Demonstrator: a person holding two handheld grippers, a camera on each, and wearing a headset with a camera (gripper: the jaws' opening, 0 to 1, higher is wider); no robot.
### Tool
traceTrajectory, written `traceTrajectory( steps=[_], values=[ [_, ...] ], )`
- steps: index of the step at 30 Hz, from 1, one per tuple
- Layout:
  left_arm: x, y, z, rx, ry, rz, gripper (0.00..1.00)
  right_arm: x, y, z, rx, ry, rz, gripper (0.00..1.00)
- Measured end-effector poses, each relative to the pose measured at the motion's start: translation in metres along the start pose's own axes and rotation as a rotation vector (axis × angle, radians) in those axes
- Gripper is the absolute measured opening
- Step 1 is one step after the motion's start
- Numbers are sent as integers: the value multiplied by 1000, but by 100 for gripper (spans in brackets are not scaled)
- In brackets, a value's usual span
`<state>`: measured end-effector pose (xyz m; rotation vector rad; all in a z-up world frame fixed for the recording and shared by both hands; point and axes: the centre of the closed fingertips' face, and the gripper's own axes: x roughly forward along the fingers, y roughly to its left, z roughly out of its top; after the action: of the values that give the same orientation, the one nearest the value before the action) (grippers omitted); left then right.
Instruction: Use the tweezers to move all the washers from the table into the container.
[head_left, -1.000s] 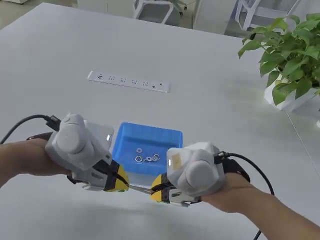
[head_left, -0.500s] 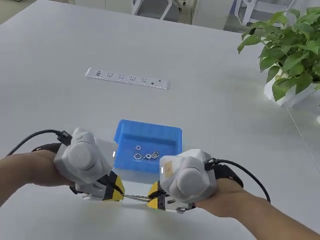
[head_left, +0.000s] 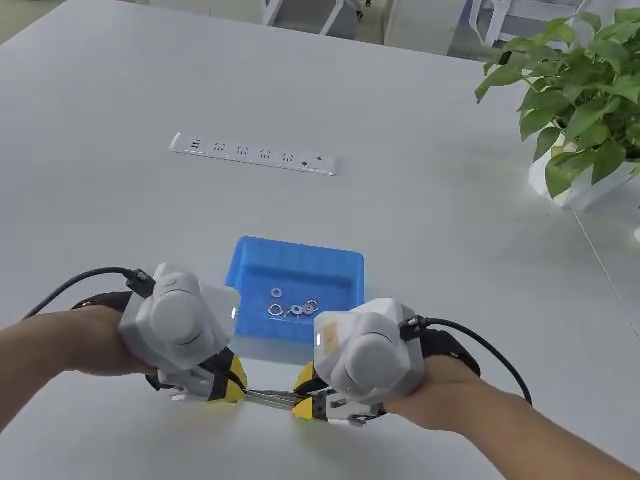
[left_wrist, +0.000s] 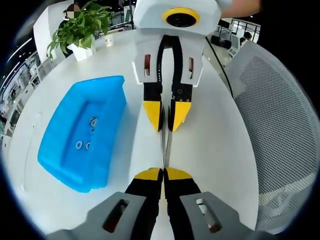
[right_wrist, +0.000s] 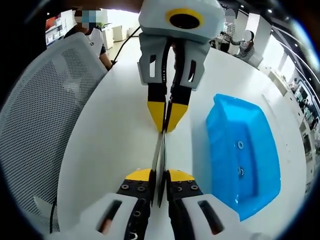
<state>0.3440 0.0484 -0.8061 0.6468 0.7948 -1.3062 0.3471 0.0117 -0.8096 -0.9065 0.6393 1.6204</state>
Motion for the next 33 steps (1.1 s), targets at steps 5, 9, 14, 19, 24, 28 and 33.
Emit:
traceTrajectory(
  steps=[5,9,14,19,24,28,33],
  values=[
    [-1,0,-1,-32,0,-7,6,0,0,-1,17,5,8,12],
    [-1,1,-1,-45,-2,-12,6,0,0,-1,27,4,12,12],
    [-1,-1,-1,-60,-2,-21,8,-1,1,0,29,5,14,12],
    [-2,-3,-2,-58,11,-17,13,-2,0,-1,41,-2,-14,19],
    [-10,-6,-3,-96,-3,-22,23,-16,-4,-4,53,-26,-66,24],
    [-22,-6,-1,-124,-41,5,26,-33,-9,-9,104,-52,-112,26],
    [-38,-5,4,-169,-108,35,29,-54,-15,-15,178,-96,-179,29]
  ],
)
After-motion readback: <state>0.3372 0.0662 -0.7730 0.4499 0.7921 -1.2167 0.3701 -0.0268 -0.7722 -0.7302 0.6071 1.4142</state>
